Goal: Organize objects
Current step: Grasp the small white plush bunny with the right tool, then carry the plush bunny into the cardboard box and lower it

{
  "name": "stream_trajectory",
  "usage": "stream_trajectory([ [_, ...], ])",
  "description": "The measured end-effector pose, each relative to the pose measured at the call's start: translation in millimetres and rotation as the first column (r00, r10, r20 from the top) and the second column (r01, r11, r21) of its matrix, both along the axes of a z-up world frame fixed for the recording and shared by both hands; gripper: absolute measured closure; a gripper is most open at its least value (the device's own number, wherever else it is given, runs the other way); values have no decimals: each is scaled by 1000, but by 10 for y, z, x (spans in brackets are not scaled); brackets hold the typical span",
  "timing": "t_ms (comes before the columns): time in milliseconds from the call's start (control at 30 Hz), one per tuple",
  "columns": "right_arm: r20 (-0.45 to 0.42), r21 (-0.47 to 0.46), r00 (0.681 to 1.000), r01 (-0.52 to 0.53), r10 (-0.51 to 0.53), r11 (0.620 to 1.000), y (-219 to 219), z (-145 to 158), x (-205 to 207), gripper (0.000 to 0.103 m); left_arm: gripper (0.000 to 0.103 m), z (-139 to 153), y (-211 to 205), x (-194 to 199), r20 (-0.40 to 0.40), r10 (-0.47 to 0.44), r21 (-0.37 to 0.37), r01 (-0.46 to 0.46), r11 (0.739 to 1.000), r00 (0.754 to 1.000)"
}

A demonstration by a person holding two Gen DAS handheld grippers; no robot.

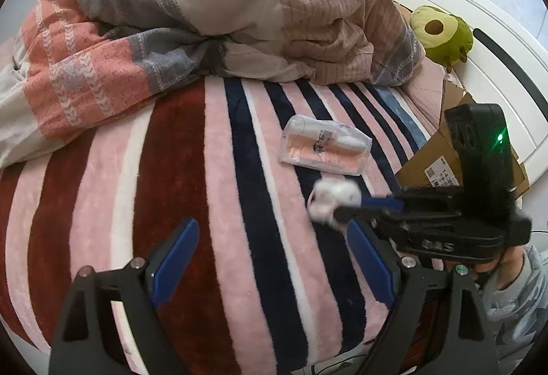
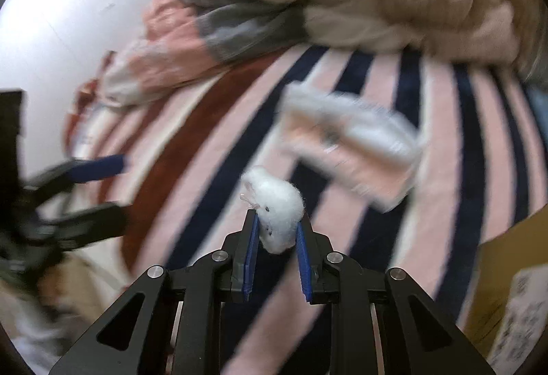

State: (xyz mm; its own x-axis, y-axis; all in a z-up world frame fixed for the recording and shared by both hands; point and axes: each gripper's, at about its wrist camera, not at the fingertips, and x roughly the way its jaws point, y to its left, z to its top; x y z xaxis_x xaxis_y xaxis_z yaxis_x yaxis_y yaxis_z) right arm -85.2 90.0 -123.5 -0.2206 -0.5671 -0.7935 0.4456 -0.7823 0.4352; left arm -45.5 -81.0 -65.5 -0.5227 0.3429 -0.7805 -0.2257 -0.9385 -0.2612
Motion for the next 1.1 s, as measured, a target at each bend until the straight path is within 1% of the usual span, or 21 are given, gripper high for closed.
stream_trajectory([
  [33,35,-26,999,-11,12,1000,0,-13,6,86,16,1,-1,0,1,-1,2,1,1000,1000],
  [67,48,-29,999,-20,22,999,-5,-30,8,84,16,-1,0,3,3,0,3,0,1000,1000],
  [100,42,-9,999,-26,26,1000,-14,-45,12,82,16,-1,0,2,3,1,-1,-1,1000,1000],
  [167,-35,111,999,-22,26,994,-49,-74,34,71,16,-9,-2,7,8,5,-6,-5,1000,1000],
  [200,-80,166,996,-13,27,986,-63,-83,53,60,16,-17,-7,8,10,6,-6,-6,1000,1000],
  [233,-117,201,993,-9,34,980,-71,-88,72,52,16,-21,-14,11,13,10,-8,-10,1000,1000],
  [267,-152,229,987,-11,47,973,-79,-96,92,51,16,-28,-20,10,15,13,-10,-13,1000,1000],
  [333,-195,262,978,-27,80,965,-107,-120,133,50,16,-42,-36,0,20,20,-13,-19,1000,1000],
  [400,-209,254,973,-45,101,966,-108,-155,158,51,16,-53,-49,-3,26,25,-13,-25,1000,999],
  [467,-231,259,968,-35,97,965,-98,-188,154,51,16,-56,-49,-7,30,26,-13,-26,1000,999],
  [533,-242,242,965,-40,100,969,-98,-221,119,51,16,-52,-41,-9,32,25,-15,-24,1000,999],
  [567,-242,235,965,-42,100,971,-112,-237,102,54,16,-49,-38,-6,32,23,-16,-22,1000,999],
  [600,-247,233,964,-45,103,972,-121,-248,102,66,16,-44,-34,-2,33,21,-17,-21,1000,999],
  [633,-255,237,960,-52,114,970,-147,-259,107,71,16,-41,-31,3,33,20,-17,-19,1000,999],
  [667,-267,247,956,-57,124,967,-180,-266,119,71,16,-38,-28,6,34,19,-16,-19,1000,999],
  [733,-297,258,944,-66,144,964,-217,-234,175,76,16,-28,-20,11,35,19,-18,-18,1000,999],
  [867,-330,201,927,-113,176,973,-230,-28,309,76,16,44,44,35,23,0,-18,1,1000,1000],
  [933,-348,178,917,-141,196,974,-233,104,380,76,16,118,90,54,10,-26,8,26,1000,1000],
  [1067,-390,143,892,-187,229,972,-244,411,547,76,17,336,239,133,-39,-96,60,98,993,995],
  [1100,-404,139,885,-193,233,971,-241,485,593,76,20,400,279,153,-56,-115,67,118,991,992],
])
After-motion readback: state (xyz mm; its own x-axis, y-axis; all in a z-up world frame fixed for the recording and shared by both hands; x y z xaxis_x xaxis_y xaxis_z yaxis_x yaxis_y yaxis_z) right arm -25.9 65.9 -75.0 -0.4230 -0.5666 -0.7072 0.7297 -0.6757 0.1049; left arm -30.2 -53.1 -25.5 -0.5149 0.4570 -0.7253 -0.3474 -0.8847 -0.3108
